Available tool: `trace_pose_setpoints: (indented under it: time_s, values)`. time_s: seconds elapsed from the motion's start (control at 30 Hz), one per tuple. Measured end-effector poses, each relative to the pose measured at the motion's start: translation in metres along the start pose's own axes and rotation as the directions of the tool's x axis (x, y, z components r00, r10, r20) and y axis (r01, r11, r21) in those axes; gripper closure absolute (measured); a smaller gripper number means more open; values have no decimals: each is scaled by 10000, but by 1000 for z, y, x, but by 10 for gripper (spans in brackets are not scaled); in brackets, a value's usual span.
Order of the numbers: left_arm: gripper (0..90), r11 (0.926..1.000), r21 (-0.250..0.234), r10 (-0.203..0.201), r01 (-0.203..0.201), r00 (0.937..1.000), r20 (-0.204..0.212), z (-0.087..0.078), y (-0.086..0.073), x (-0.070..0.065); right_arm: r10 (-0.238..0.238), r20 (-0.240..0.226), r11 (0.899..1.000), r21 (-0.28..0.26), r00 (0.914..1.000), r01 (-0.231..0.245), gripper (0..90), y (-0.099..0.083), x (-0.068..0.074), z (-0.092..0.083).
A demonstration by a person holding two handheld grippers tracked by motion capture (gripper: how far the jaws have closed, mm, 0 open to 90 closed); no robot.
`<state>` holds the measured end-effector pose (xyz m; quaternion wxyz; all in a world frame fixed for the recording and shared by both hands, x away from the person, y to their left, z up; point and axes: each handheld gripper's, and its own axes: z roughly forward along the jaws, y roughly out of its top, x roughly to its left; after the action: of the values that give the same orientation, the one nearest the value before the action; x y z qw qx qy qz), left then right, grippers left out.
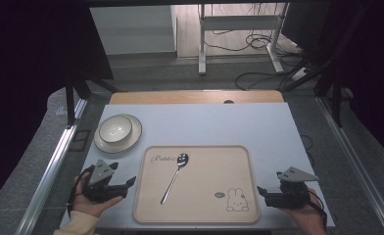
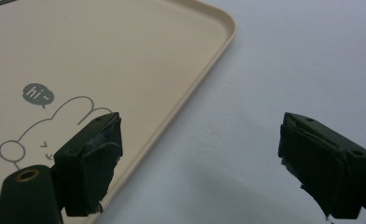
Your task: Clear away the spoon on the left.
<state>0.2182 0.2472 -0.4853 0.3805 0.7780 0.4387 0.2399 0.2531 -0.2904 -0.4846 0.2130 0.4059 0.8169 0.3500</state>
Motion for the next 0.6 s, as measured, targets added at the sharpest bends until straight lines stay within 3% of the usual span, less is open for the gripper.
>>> trace_pose_setpoints:
  time_s: [0.17, 0.6]
  values:
    - [222, 9999, 130, -10, 11, 9999, -129, -4, -8, 2, 27, 57, 10000, -4, 10000, -27, 139, 1, -1, 1]
    - [217, 9996, 253, 128, -127, 9999, -22, 1, -8, 0, 41, 128, 10000, 10, 9999, -41, 139, 0, -2, 1]
